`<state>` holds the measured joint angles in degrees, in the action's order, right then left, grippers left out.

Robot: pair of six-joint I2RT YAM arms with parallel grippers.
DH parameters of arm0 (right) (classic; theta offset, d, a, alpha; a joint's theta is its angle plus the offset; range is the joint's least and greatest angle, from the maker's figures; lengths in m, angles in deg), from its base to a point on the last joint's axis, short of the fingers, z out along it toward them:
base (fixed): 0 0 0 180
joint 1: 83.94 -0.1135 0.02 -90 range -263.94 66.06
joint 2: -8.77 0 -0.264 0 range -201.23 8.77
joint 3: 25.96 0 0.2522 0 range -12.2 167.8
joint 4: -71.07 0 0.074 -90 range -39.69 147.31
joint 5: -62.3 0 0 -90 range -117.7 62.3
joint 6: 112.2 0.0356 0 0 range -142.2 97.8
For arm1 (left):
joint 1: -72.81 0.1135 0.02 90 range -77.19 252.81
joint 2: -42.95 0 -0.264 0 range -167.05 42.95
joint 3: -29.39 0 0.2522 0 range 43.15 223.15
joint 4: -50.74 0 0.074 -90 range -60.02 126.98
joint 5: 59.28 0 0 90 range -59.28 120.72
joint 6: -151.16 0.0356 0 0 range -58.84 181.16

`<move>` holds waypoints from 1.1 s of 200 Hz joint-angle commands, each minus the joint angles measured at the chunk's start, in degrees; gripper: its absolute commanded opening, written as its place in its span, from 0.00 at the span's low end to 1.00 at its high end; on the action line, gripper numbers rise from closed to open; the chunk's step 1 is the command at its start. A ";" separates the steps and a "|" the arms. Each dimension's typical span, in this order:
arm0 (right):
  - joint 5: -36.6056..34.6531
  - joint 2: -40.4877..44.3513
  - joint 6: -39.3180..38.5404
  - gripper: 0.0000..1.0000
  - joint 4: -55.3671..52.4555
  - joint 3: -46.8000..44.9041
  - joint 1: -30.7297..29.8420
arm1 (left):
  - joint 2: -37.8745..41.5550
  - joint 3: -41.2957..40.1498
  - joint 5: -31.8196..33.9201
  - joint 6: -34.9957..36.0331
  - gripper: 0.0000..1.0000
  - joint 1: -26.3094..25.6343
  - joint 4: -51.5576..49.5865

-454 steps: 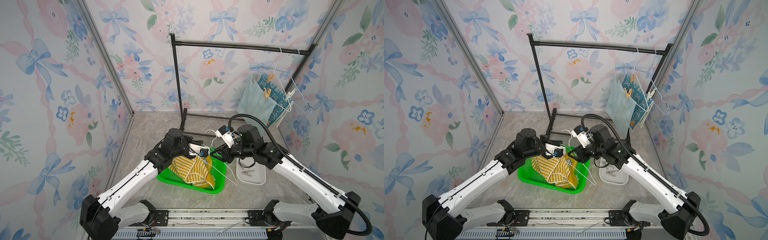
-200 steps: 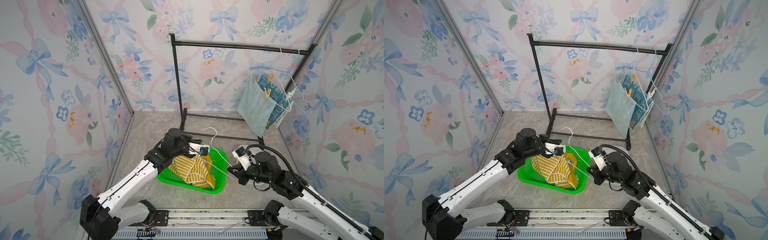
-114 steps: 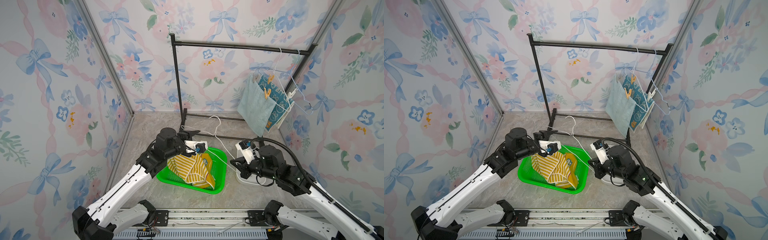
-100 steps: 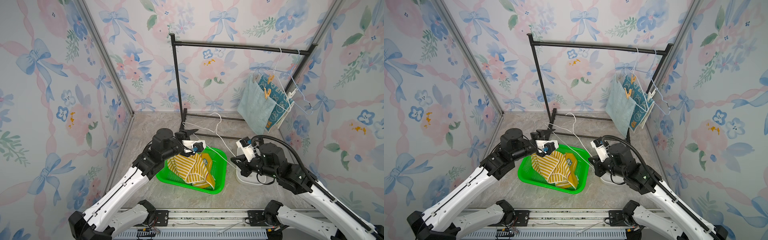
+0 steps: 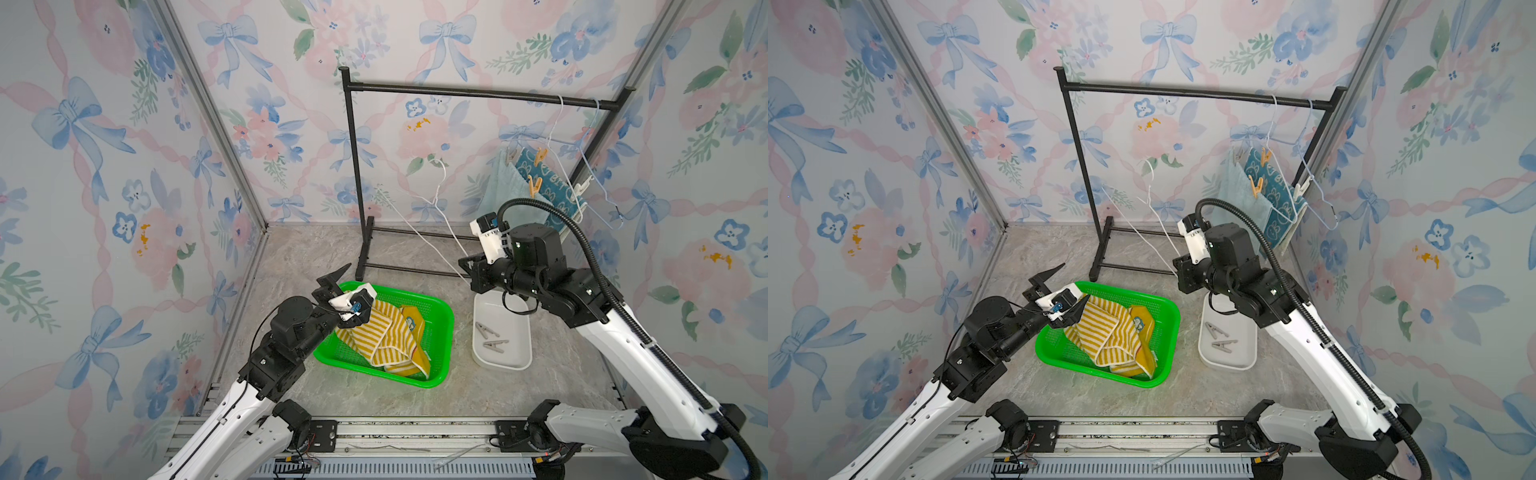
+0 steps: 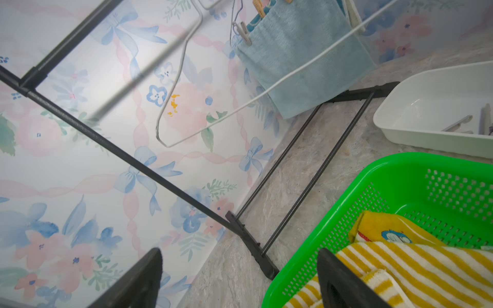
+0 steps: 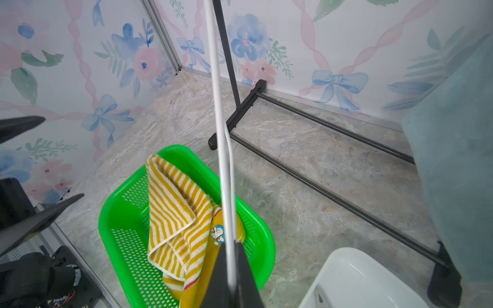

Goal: Remove the clothespins securing towels to the hanger
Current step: Place the hanger on the clothesline.

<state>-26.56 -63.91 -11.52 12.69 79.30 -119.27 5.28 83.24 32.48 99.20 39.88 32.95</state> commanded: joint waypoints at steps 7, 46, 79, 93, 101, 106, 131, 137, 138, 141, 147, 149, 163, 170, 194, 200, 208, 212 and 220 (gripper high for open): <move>2.26 -6.75 -0.35 0.00 -1.26 10.07 2.81 | 2.17 -4.66 5.24 -1.58 0.91 0.62 0.91; 4.57 -19.47 0.02 0.00 -4.03 28.03 5.44 | 2.16 -10.38 2.73 -1.65 0.92 3.12 4.57; 5.91 -29.92 0.29 0.00 -6.78 42.69 6.68 | 1.08 -10.65 2.44 -2.44 0.92 4.83 4.22; 6.96 -34.55 0.97 0.00 -8.40 49.15 7.16 | 0.61 -10.57 2.84 -2.71 0.92 5.30 3.93; 7.28 -36.89 1.28 0.00 -9.57 52.82 7.42 | 0.64 -10.65 2.68 -2.75 0.92 5.42 3.98; 7.60 -38.47 1.45 0.00 -9.97 54.97 7.59 | 0.66 -10.72 2.56 -2.80 0.92 5.50 4.09; 9.96 -44.38 3.21 0.00 -10.50 63.47 8.47 | 0.60 -10.87 1.14 -3.00 0.93 6.02 4.41; 10.55 -45.27 3.70 0.00 -10.09 64.51 8.74 | 0.53 -10.87 0.98 -3.03 0.93 6.03 4.48; 10.63 -45.40 3.76 0.00 -9.98 64.64 8.81 | 0.55 -10.89 0.97 -3.00 0.93 6.08 4.43; 10.78 -45.71 4.08 0.00 -9.76 64.96 8.92 | 0.51 -10.91 0.97 -3.05 0.93 6.12 4.37; 11.13 -46.12 4.64 0.00 -9.04 65.09 9.22 | 0.24 -10.88 0.97 -3.04 0.93 6.16 4.34; 11.26 -46.29 4.80 0.00 -8.78 65.11 9.34 | 0.25 -10.91 0.90 -3.06 0.93 6.20 4.31; 12.15 -46.82 5.78 0.00 -6.72 64.67 9.97 | 0.14 -10.76 0.79 -2.99 0.93 6.34 4.20; 12.21 -47.14 6.22 0.00 -5.90 64.64 10.28 | 0.05 -10.83 0.74 -3.07 0.93 6.38 4.21; 12.91 -48.40 7.37 0.00 -3.78 64.59 11.00 | -0.21 -10.82 0.44 -3.15 0.93 6.64 4.14; 13.12 -48.67 7.51 0.00 -3.49 64.67 10.99 | -0.18 -10.83 0.48 -3.15 0.94 6.64 4.12; 13.50 -49.10 7.66 0.00 -3.37 64.74 11.05 | -0.25 -10.82 0.36 -3.15 0.94 6.74 4.12; 13.65 -49.28 7.67 0.00 -3.33 64.75 11.00 | -0.21 -10.83 0.38 -3.12 0.94 6.82 4.04; 14.07 -49.64 7.68 0.00 -3.43 64.72 10.99 | -0.21 -10.77 0.29 -3.14 0.94 6.91 4.04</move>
<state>-14.78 -111.91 -5.36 6.55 141.99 -108.65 5.23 72.91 33.77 96.91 46.24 35.70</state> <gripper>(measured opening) 0.050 0.936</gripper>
